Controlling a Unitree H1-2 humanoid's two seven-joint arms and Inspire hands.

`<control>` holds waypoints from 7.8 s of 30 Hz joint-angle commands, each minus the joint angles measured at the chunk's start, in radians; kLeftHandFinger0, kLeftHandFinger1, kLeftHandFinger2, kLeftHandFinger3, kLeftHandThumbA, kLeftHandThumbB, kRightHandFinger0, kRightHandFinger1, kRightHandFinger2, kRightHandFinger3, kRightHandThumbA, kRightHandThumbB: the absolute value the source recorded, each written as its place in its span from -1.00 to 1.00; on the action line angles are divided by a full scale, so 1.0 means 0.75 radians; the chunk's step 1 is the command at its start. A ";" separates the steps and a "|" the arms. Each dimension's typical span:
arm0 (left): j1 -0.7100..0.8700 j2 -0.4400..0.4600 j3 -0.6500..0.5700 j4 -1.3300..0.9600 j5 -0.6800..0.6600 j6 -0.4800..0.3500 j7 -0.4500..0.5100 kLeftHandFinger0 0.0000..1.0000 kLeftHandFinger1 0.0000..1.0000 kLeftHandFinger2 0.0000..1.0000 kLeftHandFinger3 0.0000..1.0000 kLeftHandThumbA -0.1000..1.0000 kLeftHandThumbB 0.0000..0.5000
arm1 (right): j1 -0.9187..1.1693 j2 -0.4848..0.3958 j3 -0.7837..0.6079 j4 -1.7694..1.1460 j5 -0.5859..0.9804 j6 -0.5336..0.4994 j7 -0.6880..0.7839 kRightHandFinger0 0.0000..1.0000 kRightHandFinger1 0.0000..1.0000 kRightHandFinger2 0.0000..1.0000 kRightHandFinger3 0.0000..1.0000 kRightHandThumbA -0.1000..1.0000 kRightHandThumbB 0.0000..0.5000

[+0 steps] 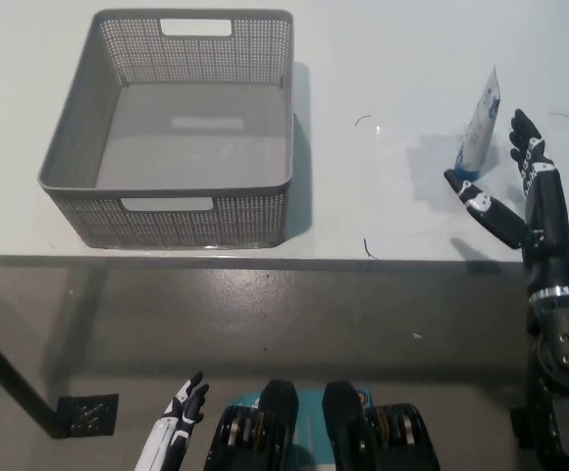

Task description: Use the right hand to pick up a shampoo and place it into a container on the left side

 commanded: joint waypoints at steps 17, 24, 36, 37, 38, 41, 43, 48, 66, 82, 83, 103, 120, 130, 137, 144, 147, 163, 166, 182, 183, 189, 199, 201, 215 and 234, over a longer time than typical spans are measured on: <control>-0.004 0.018 0.000 -0.029 0.004 -0.064 0.002 1.00 1.00 1.00 1.00 1.00 -0.45 | -0.161 -0.021 -0.036 0.091 0.052 0.018 -0.043 1.00 1.00 1.00 1.00 0.78 0.45; -0.008 0.019 -0.003 -0.038 -0.007 -0.062 -0.007 1.00 1.00 1.00 1.00 1.00 -0.48 | -0.211 -0.039 -0.031 0.149 0.047 0.024 -0.042 1.00 1.00 1.00 1.00 0.77 0.45; -0.013 0.026 -0.005 -0.039 -0.009 -0.067 -0.006 1.00 1.00 1.00 1.00 1.00 -0.44 | -0.327 -0.054 -0.049 0.294 0.078 0.048 -0.053 1.00 1.00 1.00 1.00 0.73 0.42; -0.014 0.026 -0.004 -0.037 -0.012 -0.071 -0.008 1.00 1.00 1.00 1.00 1.00 -0.44 | -0.338 -0.058 -0.049 0.321 0.074 0.035 -0.059 1.00 1.00 1.00 1.00 0.73 0.41; -0.013 0.026 -0.004 -0.036 -0.014 -0.073 -0.008 1.00 1.00 1.00 1.00 1.00 -0.44 | -0.355 -0.063 -0.052 0.357 0.077 0.022 -0.062 1.00 1.00 1.00 1.00 0.71 0.36; -0.015 0.030 -0.006 -0.024 -0.009 -0.084 -0.008 1.00 1.00 1.00 1.00 1.00 -0.42 | -0.382 -0.072 -0.055 0.413 0.074 0.018 -0.071 1.00 1.00 1.00 1.00 0.72 0.32; -0.015 0.027 -0.005 -0.026 -0.020 -0.083 -0.012 1.00 1.00 1.00 1.00 1.00 -0.46 | -0.414 -0.081 -0.058 0.469 0.075 0.007 -0.082 1.00 1.00 1.00 1.00 0.72 0.35; -0.018 0.029 -0.008 -0.030 -0.008 -0.078 -0.008 1.00 1.00 1.00 1.00 1.00 -0.44 | -0.456 -0.097 -0.056 0.554 0.077 -0.012 -0.094 1.00 1.00 1.00 1.00 0.70 0.33; -0.025 0.034 -0.017 -0.021 -0.007 -0.090 -0.016 1.00 1.00 1.00 1.00 1.00 -0.44 | -0.579 -0.146 -0.033 0.862 0.077 -0.063 -0.112 1.00 1.00 1.00 1.00 0.70 0.40; -0.054 0.031 -0.023 -0.021 -0.010 -0.079 -0.023 1.00 1.00 1.00 1.00 1.00 -0.41 | -0.743 -0.135 0.008 1.284 0.081 -0.181 -0.140 1.00 1.00 1.00 1.00 0.64 0.45; -0.056 0.032 -0.024 -0.021 -0.010 -0.078 -0.025 1.00 1.00 1.00 1.00 1.00 -0.41 | -0.747 -0.134 0.007 1.290 0.084 -0.181 -0.139 1.00 1.00 1.00 1.00 0.64 0.43; -0.105 0.052 -0.033 -0.041 -0.005 -0.066 -0.042 1.00 1.00 1.00 1.00 1.00 -0.45 | -0.831 -0.085 0.005 1.412 0.088 -0.227 -0.404 -1.00 -0.66 0.18 0.01 -1.00 -0.43; -0.133 0.058 -0.025 -0.023 0.002 -0.079 -0.040 1.00 1.00 1.00 1.00 1.00 -0.40 | -0.901 -0.074 -0.027 1.297 0.142 -0.307 -0.416 -1.00 -0.56 0.25 0.27 -1.00 -0.47; -0.133 0.057 -0.028 -0.030 0.010 -0.062 -0.039 1.00 1.00 1.00 1.00 1.00 -0.35 | -0.905 0.030 0.030 0.866 0.098 -0.231 -0.412 -1.00 -0.84 0.09 0.12 -1.00 -0.40; -0.137 0.056 -0.027 -0.033 0.010 -0.055 -0.039 1.00 1.00 1.00 1.00 1.00 -0.34 | -0.942 0.160 0.088 0.708 0.047 -0.108 -0.436 -1.00 -0.63 0.15 0.30 -1.00 -0.42; -0.147 0.057 -0.030 -0.027 -0.007 -0.052 -0.058 1.00 1.00 1.00 1.00 1.00 -0.29 | -1.049 0.288 0.163 0.821 0.018 -0.133 -0.443 -1.00 -0.34 0.44 0.43 -1.00 -0.38; -0.144 0.057 -0.036 -0.035 0.010 -0.044 -0.056 1.00 1.00 1.00 1.00 1.00 -0.30 | -1.086 0.333 0.194 0.923 0.007 -0.183 -0.438 -0.98 -0.57 0.06 0.33 -1.00 -0.42; -0.170 0.052 -0.052 -0.036 -0.011 -0.030 -0.091 1.00 1.00 1.00 1.00 1.00 -0.22 | -1.177 0.529 0.256 1.267 0.002 -0.247 -0.468 -1.00 -0.55 0.40 0.44 -1.00 -0.36; -0.172 0.057 -0.054 -0.050 -0.003 -0.011 -0.092 1.00 1.00 1.00 1.00 1.00 -0.18 | -1.156 0.527 0.294 1.314 -0.027 -0.257 -0.482 -1.00 -0.52 0.42 0.47 -1.00 -0.36; -0.182 0.073 -0.067 -0.055 0.012 -0.015 -0.103 1.00 1.00 1.00 1.00 1.00 -0.22 | -1.067 0.423 0.337 1.346 -0.007 -0.293 -0.251 1.00 1.00 1.00 1.00 0.43 0.30; -0.182 0.074 -0.069 -0.053 0.012 -0.018 -0.104 1.00 1.00 1.00 1.00 1.00 -0.26 | -1.066 0.418 0.338 1.343 -0.008 -0.285 -0.248 1.00 1.00 1.00 1.00 0.50 0.31; -0.185 0.071 -0.071 -0.056 0.009 -0.013 -0.102 1.00 1.00 1.00 1.00 1.00 -0.23 | -1.068 0.399 0.317 1.310 0.014 -0.297 -0.215 1.00 1.00 1.00 1.00 0.57 0.28; -0.224 0.084 -0.069 -0.041 0.006 -0.009 -0.111 1.00 1.00 1.00 1.00 1.00 -0.24 | -1.009 0.270 0.286 0.772 0.015 -0.179 -0.185 1.00 1.00 1.00 1.00 0.84 0.27; -0.227 0.087 -0.069 -0.036 0.004 -0.016 -0.112 1.00 1.00 1.00 1.00 1.00 -0.29 | -0.937 0.226 0.266 0.501 0.025 -0.058 -0.151 1.00 1.00 1.00 1.00 0.90 0.32; -0.230 0.088 -0.048 -0.046 0.000 -0.003 -0.094 1.00 1.00 1.00 1.00 1.00 -0.19 | -0.290 0.026 0.185 -0.565 0.137 0.109 -0.043 1.00 1.00 1.00 1.00 1.00 0.36; -0.252 0.078 -0.010 0.005 0.009 -0.038 -0.065 1.00 1.00 1.00 1.00 1.00 -0.24 | 0.489 -0.007 0.224 -0.440 0.244 -0.123 0.018 1.00 1.00 1.00 1.00 0.99 0.43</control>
